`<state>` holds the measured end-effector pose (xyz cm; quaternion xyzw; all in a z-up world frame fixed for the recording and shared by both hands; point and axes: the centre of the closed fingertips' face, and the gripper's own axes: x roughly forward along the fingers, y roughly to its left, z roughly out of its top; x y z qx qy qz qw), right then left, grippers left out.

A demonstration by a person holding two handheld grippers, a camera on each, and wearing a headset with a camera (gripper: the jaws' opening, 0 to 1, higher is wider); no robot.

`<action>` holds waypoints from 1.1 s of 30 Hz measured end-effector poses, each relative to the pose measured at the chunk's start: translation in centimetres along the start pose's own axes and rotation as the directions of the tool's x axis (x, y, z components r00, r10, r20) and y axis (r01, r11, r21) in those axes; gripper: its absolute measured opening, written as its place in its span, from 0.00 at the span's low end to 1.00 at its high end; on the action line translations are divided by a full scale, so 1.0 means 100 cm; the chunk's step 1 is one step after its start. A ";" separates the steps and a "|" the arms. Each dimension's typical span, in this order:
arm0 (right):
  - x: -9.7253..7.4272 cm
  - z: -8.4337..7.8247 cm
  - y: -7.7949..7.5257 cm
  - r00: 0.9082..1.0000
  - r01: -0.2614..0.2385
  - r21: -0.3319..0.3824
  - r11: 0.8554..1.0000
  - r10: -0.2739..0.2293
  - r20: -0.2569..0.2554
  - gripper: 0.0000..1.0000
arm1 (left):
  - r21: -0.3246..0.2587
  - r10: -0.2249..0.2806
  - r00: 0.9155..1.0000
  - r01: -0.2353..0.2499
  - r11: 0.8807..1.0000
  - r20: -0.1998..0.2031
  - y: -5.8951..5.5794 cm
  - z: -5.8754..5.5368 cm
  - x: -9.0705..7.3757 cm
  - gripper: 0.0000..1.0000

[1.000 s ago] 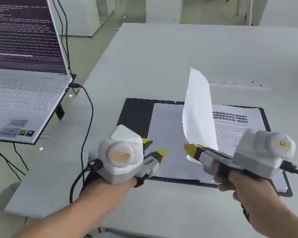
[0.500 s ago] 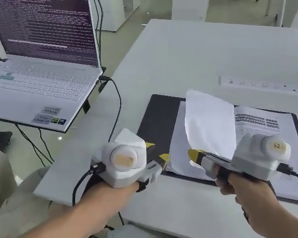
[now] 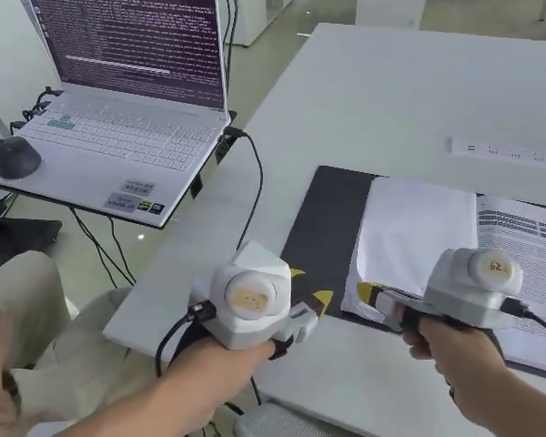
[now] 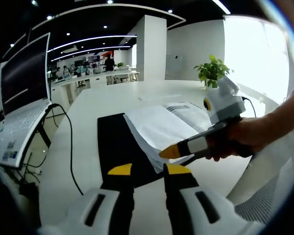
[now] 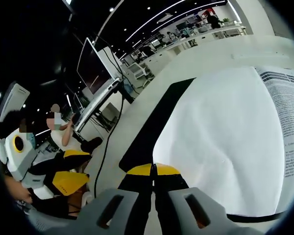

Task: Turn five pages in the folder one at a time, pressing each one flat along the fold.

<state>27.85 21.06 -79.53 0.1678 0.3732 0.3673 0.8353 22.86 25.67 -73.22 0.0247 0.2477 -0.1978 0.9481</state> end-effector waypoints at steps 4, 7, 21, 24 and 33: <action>0.007 -0.008 -0.007 1.000 0.016 0.016 1.000 -0.016 -0.025 0.00 | -0.001 -0.001 1.000 0.001 1.000 -0.012 0.000 -0.005 0.001 0.23; 0.010 -0.013 -0.011 0.999 0.025 0.041 0.999 -0.024 -0.037 0.00 | -0.002 -0.001 1.000 0.001 1.000 -0.018 -0.001 -0.008 0.002 0.23; 0.008 -0.013 -0.006 0.999 -0.050 0.098 0.994 0.051 -0.002 0.05 | 0.014 -0.010 0.999 0.011 1.000 -0.046 -0.005 -0.010 0.014 0.23; 0.002 -0.006 -0.004 0.996 -0.085 0.152 0.985 0.081 0.034 0.05 | 0.019 -0.017 0.998 0.018 1.000 -0.052 -0.008 -0.010 0.018 0.23; -0.037 0.026 -0.031 0.986 -0.090 0.228 0.970 0.055 0.155 0.03 | 0.062 -0.070 0.995 0.074 0.995 -0.072 -0.030 -0.011 0.046 0.22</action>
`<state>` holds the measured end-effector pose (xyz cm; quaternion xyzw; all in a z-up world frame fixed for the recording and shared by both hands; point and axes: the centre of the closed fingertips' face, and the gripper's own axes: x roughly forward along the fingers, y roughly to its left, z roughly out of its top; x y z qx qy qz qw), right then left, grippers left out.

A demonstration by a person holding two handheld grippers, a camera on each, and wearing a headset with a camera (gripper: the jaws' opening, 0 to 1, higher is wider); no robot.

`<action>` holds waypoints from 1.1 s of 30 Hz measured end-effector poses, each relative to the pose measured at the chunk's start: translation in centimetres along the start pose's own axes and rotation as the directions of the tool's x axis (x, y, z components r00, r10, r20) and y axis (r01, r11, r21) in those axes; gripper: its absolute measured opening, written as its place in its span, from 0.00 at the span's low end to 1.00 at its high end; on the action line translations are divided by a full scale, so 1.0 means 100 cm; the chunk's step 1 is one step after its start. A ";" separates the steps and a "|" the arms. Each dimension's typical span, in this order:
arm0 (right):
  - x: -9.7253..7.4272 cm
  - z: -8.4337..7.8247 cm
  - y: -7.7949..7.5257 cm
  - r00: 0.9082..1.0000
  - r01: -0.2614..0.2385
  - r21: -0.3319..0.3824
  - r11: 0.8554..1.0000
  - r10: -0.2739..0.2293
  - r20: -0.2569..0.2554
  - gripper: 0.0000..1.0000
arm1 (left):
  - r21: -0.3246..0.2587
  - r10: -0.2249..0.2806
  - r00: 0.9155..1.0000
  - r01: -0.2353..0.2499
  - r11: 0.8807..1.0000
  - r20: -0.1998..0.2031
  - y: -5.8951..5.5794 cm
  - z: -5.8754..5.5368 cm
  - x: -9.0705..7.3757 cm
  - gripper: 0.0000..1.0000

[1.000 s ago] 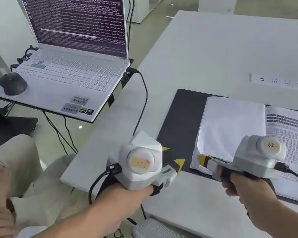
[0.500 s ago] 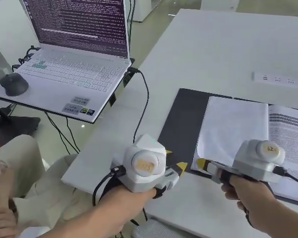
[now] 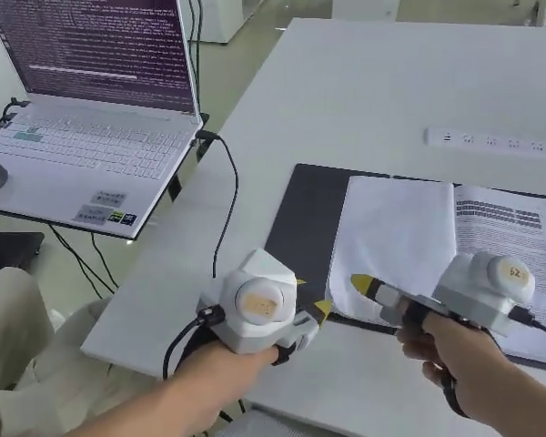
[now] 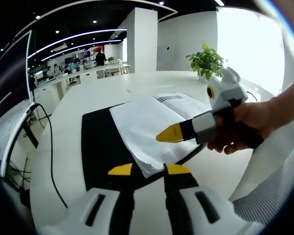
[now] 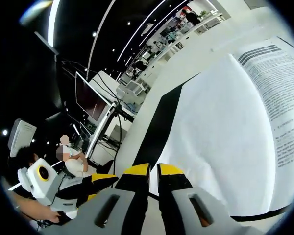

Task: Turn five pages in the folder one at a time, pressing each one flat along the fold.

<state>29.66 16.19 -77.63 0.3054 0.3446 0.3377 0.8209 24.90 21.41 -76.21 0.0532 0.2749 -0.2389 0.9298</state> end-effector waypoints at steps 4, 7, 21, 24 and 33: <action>-0.016 0.016 -0.016 0.999 0.022 0.016 1.000 -0.023 0.036 0.04 | 0.035 -0.022 1.000 0.022 0.999 -0.002 -0.009 0.001 0.019 0.20; -0.028 0.030 -0.031 0.997 0.042 0.025 0.999 -0.043 0.062 0.04 | 0.054 -0.033 0.999 0.033 0.998 -0.008 -0.014 0.001 0.035 0.19; -0.069 0.047 -0.071 0.992 0.105 0.043 0.994 -0.108 0.073 0.01 | 0.060 0.036 0.997 -0.032 0.998 -0.074 -0.009 -0.021 0.070 0.12; -0.068 0.045 -0.073 0.993 0.101 0.043 0.994 -0.103 0.057 0.00 | 0.052 0.046 0.997 -0.043 0.998 -0.058 -0.008 -0.020 0.069 0.11; -0.055 0.051 -0.077 0.996 0.075 0.102 0.992 -0.079 0.032 0.00 | 0.051 0.058 0.998 -0.056 0.997 -0.036 -0.007 -0.021 0.070 0.10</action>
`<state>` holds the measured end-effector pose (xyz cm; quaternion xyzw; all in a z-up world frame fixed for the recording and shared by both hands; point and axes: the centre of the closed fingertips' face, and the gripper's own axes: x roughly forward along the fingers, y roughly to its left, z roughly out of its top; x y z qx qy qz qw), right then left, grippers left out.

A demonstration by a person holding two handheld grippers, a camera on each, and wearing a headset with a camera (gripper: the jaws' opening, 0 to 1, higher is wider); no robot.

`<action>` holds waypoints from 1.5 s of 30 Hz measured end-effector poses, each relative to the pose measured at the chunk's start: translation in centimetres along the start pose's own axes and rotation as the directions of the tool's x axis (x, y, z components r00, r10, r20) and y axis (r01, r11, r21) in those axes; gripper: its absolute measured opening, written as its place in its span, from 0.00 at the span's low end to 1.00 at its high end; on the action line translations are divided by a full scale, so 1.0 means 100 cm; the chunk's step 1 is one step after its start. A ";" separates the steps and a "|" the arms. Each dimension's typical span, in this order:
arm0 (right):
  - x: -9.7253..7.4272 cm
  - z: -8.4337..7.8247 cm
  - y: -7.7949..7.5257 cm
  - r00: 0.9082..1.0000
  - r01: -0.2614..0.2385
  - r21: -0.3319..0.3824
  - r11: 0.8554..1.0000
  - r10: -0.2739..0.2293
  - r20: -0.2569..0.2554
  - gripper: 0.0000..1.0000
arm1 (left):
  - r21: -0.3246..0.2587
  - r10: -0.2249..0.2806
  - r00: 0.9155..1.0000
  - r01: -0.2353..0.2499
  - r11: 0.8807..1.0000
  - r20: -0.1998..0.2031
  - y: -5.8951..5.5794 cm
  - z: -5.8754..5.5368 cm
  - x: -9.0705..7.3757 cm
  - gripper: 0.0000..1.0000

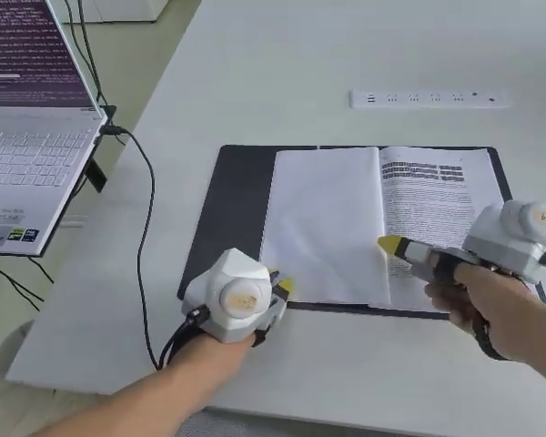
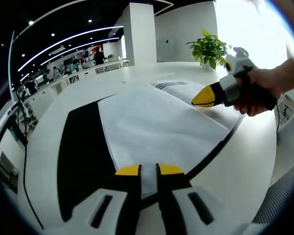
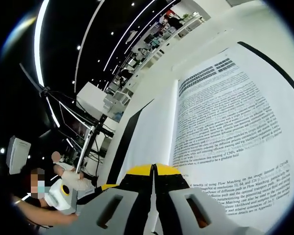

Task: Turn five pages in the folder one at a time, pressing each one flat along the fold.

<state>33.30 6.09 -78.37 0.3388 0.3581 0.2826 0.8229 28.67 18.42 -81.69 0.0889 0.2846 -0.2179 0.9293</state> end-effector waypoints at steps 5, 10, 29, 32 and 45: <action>0.014 0.025 -0.004 1.000 -0.014 0.035 0.999 0.014 0.025 0.00 | 0.007 0.008 1.000 -0.008 1.000 -0.008 0.000 0.000 0.000 0.10; 0.034 0.057 -0.018 0.997 -0.028 0.101 0.994 0.021 0.075 0.00 | 0.004 0.013 1.000 -0.013 1.000 -0.004 0.001 -0.001 0.001 0.10; 0.078 0.094 -0.050 0.992 -0.038 0.241 0.970 0.007 0.126 0.00 | 0.008 0.026 1.000 -0.026 1.000 0.002 0.000 -0.001 0.001 0.09; 0.084 0.102 -0.052 0.991 -0.036 0.245 0.969 0.002 0.136 0.00 | 0.010 0.029 1.000 -0.029 1.000 0.004 0.000 -0.001 0.001 0.09; 0.111 0.136 -0.058 0.987 0.024 0.183 0.983 -0.052 0.150 0.00 | 0.016 0.027 1.000 -0.027 0.999 0.012 0.000 -0.001 0.001 0.09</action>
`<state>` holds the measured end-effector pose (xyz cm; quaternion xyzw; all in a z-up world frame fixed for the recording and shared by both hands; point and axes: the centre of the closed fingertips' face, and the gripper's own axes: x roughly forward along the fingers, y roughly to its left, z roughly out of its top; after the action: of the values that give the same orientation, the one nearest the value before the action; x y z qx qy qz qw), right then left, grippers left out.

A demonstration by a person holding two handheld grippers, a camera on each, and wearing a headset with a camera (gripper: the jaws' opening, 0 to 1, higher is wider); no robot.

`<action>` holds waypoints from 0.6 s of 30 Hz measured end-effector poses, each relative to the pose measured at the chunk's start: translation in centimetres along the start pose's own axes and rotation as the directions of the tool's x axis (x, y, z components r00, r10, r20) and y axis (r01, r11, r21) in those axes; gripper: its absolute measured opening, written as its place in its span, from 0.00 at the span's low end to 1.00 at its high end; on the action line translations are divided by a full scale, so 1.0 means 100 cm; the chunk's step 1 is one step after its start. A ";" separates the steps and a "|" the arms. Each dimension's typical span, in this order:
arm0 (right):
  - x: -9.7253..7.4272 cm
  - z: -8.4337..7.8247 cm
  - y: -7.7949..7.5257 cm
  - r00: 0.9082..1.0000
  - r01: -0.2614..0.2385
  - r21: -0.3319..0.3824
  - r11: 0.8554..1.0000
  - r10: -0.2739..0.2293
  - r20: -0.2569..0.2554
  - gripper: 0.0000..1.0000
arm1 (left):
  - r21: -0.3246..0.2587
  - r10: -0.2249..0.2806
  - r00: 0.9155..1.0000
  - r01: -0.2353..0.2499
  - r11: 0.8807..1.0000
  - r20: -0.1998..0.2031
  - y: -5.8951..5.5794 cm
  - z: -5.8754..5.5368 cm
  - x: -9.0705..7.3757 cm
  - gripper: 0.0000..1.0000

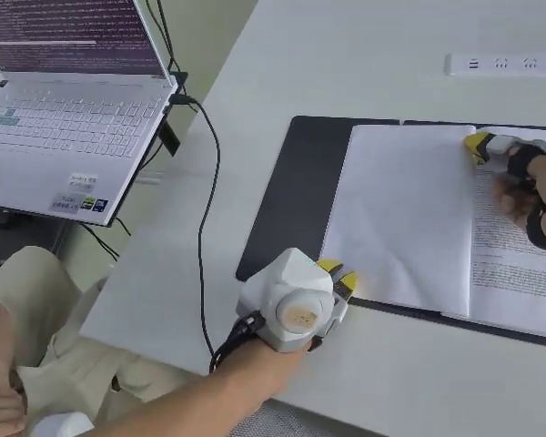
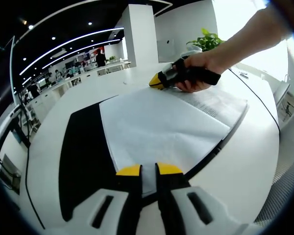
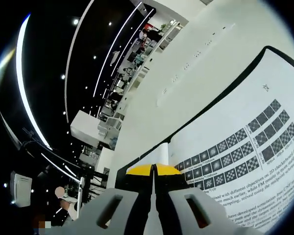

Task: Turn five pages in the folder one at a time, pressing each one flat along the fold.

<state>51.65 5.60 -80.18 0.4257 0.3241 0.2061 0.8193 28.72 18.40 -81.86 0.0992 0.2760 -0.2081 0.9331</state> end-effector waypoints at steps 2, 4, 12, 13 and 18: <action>0.004 0.003 -0.003 1.000 0.002 0.003 1.000 -0.002 0.004 0.00 | 0.006 -0.002 1.000 0.002 1.000 -0.002 0.000 0.000 0.000 0.09; 0.007 0.006 -0.004 1.000 -0.003 0.030 1.000 0.003 0.014 0.00 | 0.006 -0.002 1.000 0.002 1.000 -0.003 0.000 0.000 0.000 0.09; 0.017 0.018 -0.005 0.998 -0.003 0.065 0.998 -0.001 0.058 0.00 | -0.001 0.001 1.000 -0.001 1.000 0.003 0.000 0.000 0.000 0.09; 0.017 0.019 -0.005 0.998 -0.003 0.066 0.998 -0.001 0.060 0.00 | -0.002 0.002 1.000 -0.002 1.000 0.003 0.000 0.000 0.000 0.09; 0.017 0.019 -0.005 0.998 -0.007 0.080 0.997 0.002 0.063 0.00 | -0.003 0.003 1.000 -0.003 1.000 0.006 0.000 0.000 -0.001 0.09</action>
<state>54.24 5.26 -80.36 0.4652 0.3051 0.1810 0.8110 28.68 18.43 -81.84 0.0974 0.2732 -0.2065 0.9345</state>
